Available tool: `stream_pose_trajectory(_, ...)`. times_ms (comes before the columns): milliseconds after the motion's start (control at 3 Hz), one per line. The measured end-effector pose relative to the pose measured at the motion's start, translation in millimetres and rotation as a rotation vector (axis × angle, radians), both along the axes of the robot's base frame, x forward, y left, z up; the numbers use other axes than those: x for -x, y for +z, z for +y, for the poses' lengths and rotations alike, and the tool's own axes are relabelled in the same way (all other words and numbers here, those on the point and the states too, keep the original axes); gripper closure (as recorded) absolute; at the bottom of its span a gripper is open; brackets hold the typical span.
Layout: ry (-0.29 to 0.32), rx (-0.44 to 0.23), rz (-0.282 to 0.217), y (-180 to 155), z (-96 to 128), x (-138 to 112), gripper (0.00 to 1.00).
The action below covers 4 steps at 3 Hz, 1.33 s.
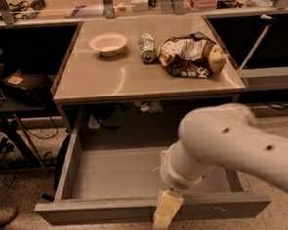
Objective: Pick rxbar blueberry from top drawer and place on counter
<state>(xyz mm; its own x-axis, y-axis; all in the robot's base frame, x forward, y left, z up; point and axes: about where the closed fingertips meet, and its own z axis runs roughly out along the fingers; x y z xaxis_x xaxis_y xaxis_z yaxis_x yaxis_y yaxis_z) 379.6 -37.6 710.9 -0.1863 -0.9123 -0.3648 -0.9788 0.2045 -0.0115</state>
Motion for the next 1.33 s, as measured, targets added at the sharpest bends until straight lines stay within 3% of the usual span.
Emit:
stream_pose_trajectory(333,0.028,0.043,0.030,-52.9,12.8,2.0,0.00)
stream_pose_trajectory(667,-0.005,0.037,0.025,-50.0,6.9,-3.5,0.00)
stream_pose_trajectory(1000,-0.106,0.077,-0.036,-27.7,-18.1,-44.1,0.00)
stream_pose_trajectory(1333,-0.259,0.105,-0.155,5.8,-67.9,-87.0,0.00)
